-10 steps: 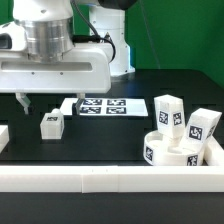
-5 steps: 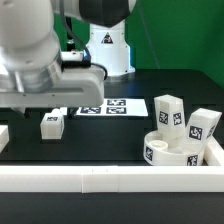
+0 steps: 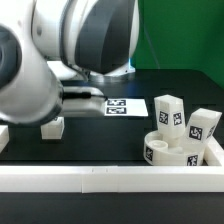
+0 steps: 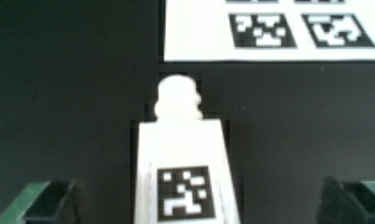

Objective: Assemble stool

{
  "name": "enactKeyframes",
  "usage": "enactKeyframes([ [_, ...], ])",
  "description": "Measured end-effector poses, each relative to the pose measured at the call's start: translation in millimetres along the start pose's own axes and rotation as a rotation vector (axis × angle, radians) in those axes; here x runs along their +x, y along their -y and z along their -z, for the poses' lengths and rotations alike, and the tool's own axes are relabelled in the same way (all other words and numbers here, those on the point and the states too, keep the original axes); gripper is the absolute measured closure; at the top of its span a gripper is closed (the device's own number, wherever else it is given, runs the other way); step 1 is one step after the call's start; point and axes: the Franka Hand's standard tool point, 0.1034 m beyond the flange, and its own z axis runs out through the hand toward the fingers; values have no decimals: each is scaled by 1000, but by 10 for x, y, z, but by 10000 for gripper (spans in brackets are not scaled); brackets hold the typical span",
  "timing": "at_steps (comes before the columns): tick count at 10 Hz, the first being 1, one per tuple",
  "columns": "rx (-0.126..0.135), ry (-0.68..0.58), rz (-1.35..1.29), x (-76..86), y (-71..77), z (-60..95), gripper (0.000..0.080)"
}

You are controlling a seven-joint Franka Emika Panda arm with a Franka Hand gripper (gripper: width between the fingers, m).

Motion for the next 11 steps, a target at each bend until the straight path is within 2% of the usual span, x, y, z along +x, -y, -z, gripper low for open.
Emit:
enactKeyframes([
  [4,-6,-31,-6,101,-75,-23,151],
  [7,-9,-50,-36,196,-123,-134,151],
  [9,-7,-44,-67,197,-115,-160,151],
  [10,-6,-44,-67,196,-116,-161,241],
  [11,-6,-44,-68,196,-119,-161,376],
])
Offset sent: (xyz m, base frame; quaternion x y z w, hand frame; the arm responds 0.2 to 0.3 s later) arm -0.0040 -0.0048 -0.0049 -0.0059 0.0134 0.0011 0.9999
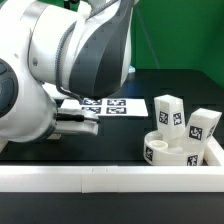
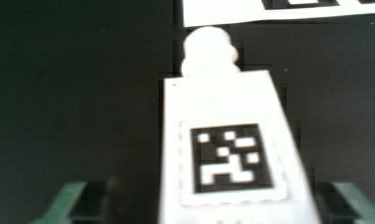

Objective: Assemble stool

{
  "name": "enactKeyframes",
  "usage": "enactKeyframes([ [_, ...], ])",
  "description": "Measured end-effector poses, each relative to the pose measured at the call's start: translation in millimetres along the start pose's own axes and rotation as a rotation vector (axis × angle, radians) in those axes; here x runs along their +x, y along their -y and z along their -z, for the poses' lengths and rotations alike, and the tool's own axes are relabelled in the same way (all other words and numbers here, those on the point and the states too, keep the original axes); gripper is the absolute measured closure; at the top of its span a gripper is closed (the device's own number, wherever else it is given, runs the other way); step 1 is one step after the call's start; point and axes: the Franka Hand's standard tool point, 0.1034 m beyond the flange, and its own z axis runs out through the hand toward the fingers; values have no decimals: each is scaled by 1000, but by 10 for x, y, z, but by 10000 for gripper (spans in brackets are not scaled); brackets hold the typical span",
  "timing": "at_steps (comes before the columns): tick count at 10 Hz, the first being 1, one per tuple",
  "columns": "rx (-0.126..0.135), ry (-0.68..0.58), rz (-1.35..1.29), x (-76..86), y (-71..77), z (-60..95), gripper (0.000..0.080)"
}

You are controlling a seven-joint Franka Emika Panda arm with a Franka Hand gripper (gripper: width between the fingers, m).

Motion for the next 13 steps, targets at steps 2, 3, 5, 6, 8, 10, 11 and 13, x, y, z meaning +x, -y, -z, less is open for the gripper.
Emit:
enactKeyframes([
  [2,-6,-10,-1,10,15,24,465],
  [3,-9,-18,1,15,21,45,465],
  [5,-29,-28,6,-60,69,182,465],
  [6,-24,-13,-7,-159,144,242,465],
  [8,-16,-3,-60,-351,401,417,465],
  [10,-17,-27,-50,-400,544,509,464],
  [11,-14,-28,-53,-382,515,496,464],
  [13,-19,-87,-52,-305,498,556,464],
])
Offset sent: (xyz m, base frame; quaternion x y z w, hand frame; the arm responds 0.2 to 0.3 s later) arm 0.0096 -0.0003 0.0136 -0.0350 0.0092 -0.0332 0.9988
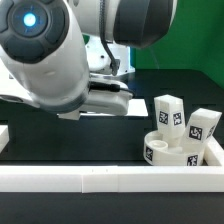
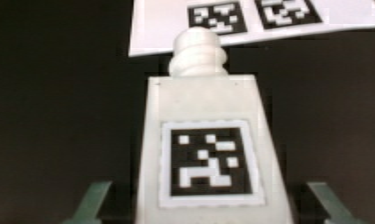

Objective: Assemble stool

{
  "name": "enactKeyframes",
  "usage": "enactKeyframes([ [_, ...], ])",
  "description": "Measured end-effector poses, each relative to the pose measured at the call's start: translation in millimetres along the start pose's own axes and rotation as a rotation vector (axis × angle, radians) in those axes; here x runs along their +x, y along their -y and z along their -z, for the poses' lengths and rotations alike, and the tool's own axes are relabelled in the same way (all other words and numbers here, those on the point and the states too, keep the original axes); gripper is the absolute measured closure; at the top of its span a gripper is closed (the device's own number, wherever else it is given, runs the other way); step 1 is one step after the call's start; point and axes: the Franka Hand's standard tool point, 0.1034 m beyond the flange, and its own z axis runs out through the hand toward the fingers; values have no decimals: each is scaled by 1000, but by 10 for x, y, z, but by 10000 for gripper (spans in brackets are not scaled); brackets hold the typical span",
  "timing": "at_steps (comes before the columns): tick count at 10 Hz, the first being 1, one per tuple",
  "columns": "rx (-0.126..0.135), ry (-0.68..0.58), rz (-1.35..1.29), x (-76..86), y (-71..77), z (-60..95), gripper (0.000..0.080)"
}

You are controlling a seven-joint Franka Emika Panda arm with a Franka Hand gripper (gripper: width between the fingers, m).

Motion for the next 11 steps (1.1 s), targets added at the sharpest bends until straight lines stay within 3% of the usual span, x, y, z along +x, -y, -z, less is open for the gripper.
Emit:
enactKeyframes([
  [1,-7,-112,5,120,10,95,464],
  [5,10,-465,52,-8,280,456,463],
  [10,2,-953,40,83,243,563,463],
  [11,11,-1047,44,-8,306,604,463],
])
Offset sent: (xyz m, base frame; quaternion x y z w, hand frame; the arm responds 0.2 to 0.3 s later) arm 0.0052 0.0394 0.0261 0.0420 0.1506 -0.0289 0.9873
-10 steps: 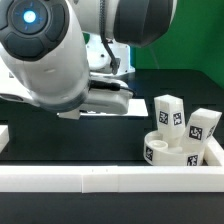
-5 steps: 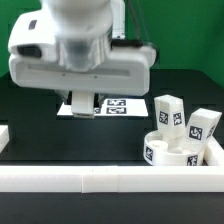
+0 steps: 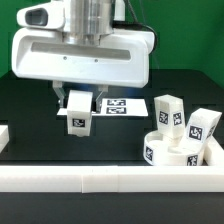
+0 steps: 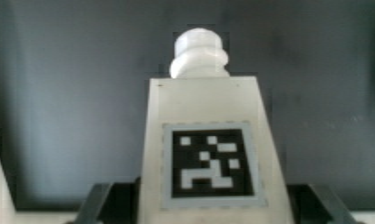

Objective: Assemble stool

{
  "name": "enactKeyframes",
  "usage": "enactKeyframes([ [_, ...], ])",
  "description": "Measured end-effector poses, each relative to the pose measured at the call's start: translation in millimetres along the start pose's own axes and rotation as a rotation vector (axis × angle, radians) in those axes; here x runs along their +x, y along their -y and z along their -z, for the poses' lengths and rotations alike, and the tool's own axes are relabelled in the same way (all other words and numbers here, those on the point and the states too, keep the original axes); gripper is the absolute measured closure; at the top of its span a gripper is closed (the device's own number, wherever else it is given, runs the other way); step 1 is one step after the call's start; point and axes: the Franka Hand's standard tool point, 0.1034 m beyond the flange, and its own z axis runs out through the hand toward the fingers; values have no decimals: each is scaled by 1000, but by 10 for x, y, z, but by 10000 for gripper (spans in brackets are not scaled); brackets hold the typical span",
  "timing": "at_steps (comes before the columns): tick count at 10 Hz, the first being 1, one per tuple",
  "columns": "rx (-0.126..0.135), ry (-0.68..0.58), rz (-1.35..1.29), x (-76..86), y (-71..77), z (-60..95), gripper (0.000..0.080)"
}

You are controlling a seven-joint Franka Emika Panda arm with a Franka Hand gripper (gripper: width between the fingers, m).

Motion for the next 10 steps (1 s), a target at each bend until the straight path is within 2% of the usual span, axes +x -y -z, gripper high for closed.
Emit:
enactKeyframes([
  [2,27,-218,-3,68,239,268,463],
  [3,32,-304,-19,43,325,321,463],
  [4,11,-347,-5,25,275,288,463],
  [7,10,-355,-1,20,301,274,463],
  [8,20,-365,10,-1,415,291,463],
  [10,61,-398,42,14,921,313,463],
])
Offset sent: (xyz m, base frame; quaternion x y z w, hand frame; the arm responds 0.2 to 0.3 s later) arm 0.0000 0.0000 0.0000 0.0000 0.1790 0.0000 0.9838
